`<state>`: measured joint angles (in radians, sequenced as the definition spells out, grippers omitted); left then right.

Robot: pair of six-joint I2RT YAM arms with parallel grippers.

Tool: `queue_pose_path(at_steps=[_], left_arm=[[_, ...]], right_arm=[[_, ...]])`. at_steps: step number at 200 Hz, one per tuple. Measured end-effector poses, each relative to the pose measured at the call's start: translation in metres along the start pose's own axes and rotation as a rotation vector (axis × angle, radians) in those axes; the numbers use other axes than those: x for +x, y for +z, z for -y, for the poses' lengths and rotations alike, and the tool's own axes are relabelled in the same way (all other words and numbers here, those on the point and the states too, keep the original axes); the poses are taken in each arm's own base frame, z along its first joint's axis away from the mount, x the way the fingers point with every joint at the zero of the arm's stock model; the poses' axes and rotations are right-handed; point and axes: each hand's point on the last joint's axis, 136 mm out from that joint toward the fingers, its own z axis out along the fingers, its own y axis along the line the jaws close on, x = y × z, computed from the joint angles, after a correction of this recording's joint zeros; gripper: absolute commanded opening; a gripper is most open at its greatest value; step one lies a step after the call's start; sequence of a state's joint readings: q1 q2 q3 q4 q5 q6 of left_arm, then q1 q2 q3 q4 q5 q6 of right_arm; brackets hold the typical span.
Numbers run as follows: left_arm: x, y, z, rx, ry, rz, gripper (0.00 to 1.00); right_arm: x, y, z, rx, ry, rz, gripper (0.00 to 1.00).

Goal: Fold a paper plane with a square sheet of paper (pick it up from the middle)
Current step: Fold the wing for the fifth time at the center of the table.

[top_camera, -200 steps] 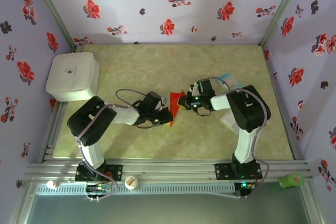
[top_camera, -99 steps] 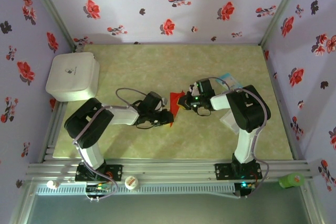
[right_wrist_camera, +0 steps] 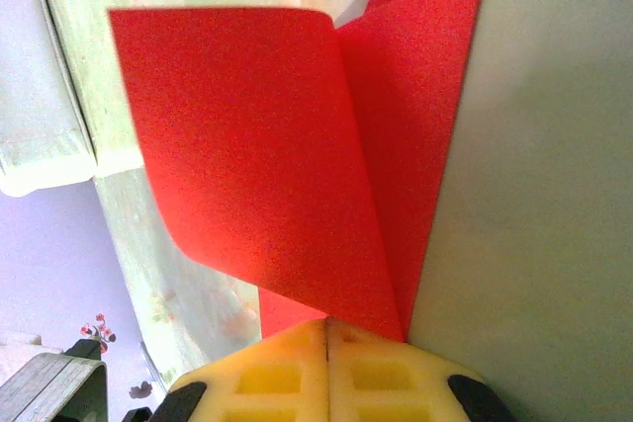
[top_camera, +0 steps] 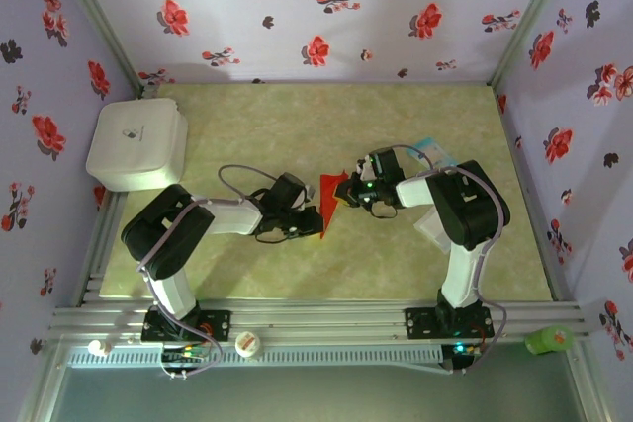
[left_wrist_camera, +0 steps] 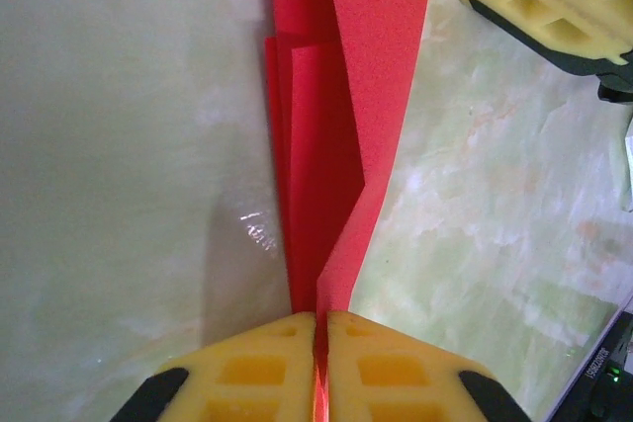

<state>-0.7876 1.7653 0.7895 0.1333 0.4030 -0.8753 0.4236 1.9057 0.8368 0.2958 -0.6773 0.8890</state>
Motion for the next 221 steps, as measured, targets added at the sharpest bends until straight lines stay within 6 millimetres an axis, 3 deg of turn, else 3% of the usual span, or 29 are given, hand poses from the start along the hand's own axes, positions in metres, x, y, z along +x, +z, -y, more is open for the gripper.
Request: queue_pose_path(at_steps=[66,155,200,221], left_arm=[[0.001,0.0,0.002,0.015,0.003,-0.003,0.18],[0.012,-0.004,-0.001,0.022,0.013,-0.032,0.08],[0.015,-0.004,-0.001,0.024,0.041,-0.045,0.09],[0.018,-0.004,-0.001,0.03,0.062,-0.059,0.15]], right_arm=[[0.0,0.0,0.0,0.004,-0.004,-0.002,0.06],[0.0,0.0,0.0,0.011,-0.009,-0.005,0.06],[0.0,0.0,0.0,0.013,-0.01,-0.006,0.06],[0.0,0.0,0.001,0.016,-0.009,-0.005,0.07]])
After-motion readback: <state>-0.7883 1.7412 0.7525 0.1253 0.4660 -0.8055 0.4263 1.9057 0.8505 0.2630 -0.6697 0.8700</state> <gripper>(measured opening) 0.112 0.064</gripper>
